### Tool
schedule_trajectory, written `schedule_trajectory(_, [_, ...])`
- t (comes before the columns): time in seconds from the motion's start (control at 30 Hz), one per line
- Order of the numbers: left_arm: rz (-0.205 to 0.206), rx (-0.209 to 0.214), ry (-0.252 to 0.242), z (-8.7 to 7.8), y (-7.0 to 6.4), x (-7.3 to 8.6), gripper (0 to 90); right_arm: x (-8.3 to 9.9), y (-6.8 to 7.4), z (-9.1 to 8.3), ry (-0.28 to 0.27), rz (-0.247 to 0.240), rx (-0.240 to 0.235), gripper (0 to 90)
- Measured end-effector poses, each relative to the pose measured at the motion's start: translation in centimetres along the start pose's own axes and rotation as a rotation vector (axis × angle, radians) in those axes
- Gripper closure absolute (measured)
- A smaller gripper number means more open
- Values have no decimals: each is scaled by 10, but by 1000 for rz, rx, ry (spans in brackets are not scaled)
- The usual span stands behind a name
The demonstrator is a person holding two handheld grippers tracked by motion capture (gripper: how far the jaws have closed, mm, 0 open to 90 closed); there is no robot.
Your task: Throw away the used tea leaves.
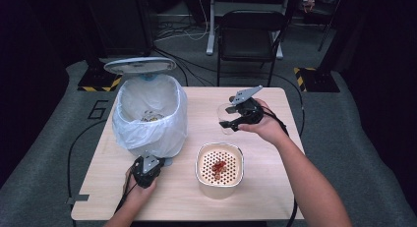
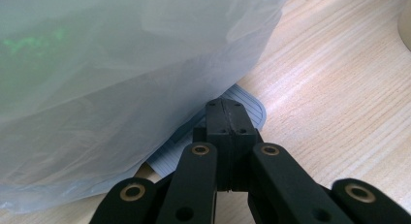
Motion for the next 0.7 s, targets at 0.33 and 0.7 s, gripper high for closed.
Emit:
schedule_trajectory(0.33, [-1,0,-1,0,0,0,900,7,-7,7,18,85,-3,376])
schedule_trajectory(0.7, [-2,-3,-6,0,0,0,900,-21,6,-12,-7,65,39,379])
Point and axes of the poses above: each handheld gripper's, and its own axes: z roughly forward along the jaws, x roughly out of its underside, y roughly to its left, the point moved 2 cm from there along z, roughly forward along the jaws, and after that the axes turned 1 degree about -y, right-handed, at the moved point
